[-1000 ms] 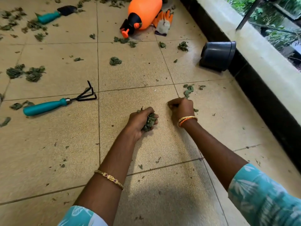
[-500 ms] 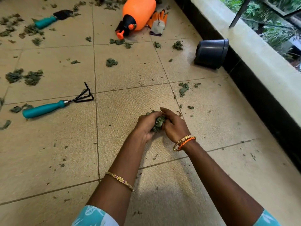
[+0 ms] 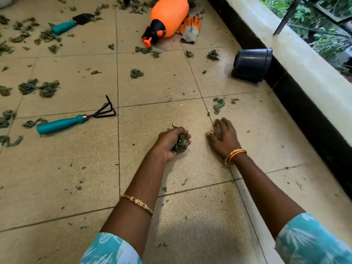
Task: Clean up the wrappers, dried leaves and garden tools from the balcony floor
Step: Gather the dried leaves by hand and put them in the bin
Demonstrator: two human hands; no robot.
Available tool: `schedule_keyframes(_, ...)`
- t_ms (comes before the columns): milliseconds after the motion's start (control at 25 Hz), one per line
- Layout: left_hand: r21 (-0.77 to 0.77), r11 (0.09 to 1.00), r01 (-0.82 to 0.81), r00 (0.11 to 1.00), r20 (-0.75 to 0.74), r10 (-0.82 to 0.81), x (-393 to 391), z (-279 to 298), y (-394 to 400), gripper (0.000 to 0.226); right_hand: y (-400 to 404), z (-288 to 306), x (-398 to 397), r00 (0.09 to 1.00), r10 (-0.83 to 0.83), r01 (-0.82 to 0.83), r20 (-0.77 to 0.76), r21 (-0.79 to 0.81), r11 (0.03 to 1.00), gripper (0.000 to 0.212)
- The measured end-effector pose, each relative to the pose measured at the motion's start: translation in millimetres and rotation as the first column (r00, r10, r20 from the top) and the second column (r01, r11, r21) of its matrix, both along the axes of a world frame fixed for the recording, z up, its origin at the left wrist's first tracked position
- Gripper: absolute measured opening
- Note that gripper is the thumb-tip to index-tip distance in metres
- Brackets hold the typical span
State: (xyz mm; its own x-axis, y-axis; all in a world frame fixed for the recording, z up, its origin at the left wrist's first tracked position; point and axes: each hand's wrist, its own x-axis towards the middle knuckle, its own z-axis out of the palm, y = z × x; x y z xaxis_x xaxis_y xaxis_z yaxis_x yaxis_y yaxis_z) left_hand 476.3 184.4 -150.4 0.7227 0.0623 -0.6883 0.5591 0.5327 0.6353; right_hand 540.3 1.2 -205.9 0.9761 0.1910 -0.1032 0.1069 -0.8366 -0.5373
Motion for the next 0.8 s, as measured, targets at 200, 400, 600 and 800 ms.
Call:
schedule_keyframes(200, 0.010, 1.000, 0.012, 1.000, 0.000, -0.012, 1.3, -1.8, 1.8, 0.012, 16.1, -15.4, -32.2, 0.973, 0.199, -0.206, 0.116, 0.052, 0.977, 0.043)
schedule_keyframes(400, 0.043, 0.998, 0.049, 0.999, -0.020, -0.048, -2.3, -2.4, -1.5, 0.036, -18.8, -10.7, -62.5, 0.921, 0.253, -0.232, 0.297, -0.106, 0.967, 0.031)
schedule_keyframes(600, 0.062, 0.998, 0.020, 0.998, -0.064, -0.016, -7.0, 0.6, -11.9, 0.050, -15.0, 10.1, -42.9, 0.955, 0.215, -0.201, 0.202, -0.092, 0.975, 0.015)
schedule_keyframes(800, 0.104, 0.986, 0.130, 0.990, -0.068, -0.124, -11.9, 3.5, -15.9, 0.036, -23.8, 51.0, -19.0, 0.871, -0.192, 0.450, -0.453, 0.574, 0.684, 0.015)
